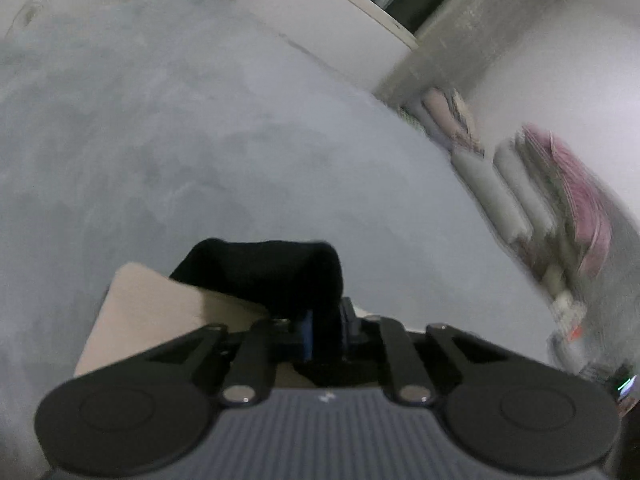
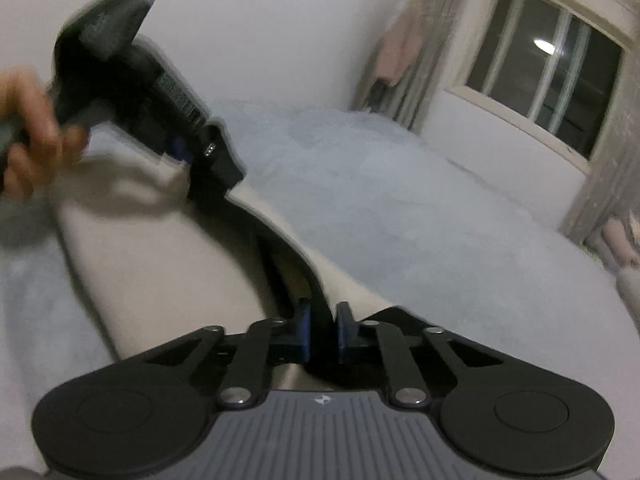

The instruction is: Fold clothes

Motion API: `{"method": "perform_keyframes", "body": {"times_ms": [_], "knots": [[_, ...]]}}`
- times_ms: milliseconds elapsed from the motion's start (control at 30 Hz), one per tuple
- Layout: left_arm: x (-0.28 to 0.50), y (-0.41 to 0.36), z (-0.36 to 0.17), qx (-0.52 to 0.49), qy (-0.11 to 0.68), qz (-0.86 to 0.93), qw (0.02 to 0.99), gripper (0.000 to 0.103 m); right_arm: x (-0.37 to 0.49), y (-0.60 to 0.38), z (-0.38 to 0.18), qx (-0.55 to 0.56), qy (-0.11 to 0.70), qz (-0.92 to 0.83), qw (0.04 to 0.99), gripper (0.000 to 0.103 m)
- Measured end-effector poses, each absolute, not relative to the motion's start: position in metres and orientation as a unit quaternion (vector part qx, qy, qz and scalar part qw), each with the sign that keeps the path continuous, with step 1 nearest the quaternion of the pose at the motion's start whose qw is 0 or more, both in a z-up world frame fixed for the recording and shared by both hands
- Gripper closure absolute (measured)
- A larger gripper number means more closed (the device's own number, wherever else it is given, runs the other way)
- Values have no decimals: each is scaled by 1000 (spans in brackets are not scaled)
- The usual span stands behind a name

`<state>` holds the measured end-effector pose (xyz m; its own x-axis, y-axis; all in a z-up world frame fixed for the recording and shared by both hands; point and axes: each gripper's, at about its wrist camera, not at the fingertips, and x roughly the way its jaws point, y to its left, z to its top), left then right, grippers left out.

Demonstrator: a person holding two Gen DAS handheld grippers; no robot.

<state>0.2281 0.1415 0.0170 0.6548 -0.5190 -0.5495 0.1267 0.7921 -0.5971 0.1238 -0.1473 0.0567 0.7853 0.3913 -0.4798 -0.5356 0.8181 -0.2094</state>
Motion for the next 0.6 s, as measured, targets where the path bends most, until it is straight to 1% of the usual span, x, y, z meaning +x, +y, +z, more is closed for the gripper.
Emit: {"method": "perform_keyframes", "body": {"times_ms": [100,167,300,367,433,467,500,533,567,600], "knots": [[210,160,22,-316,360,-195,856,99,126,-172,75,-97,208,256,939,96],[201,160,25,-301,365,-191,860,99,126,-183,83,-74,210,264,938,96],[179,164,17,-308,388,-181,850,99,117,-179,85,-104,230,287,924,96],[172,163,16,-291,385,-180,857,99,113,-177,85,-126,243,299,914,96],[169,164,14,-294,376,-179,860,99,115,-172,77,-162,255,286,909,96],[169,164,14,-302,370,-178,860,99,117,-171,74,-162,259,280,910,96],[170,165,13,-310,365,-176,860,96,119,-171,72,-154,258,276,913,96],[171,165,12,-311,361,-177,861,92,121,-172,71,-146,258,271,916,95],[171,165,11,-313,357,-179,862,72,123,-172,70,-138,255,269,918,95],[172,164,11,-314,354,-181,862,43,122,-172,72,-131,248,272,920,95]]}}
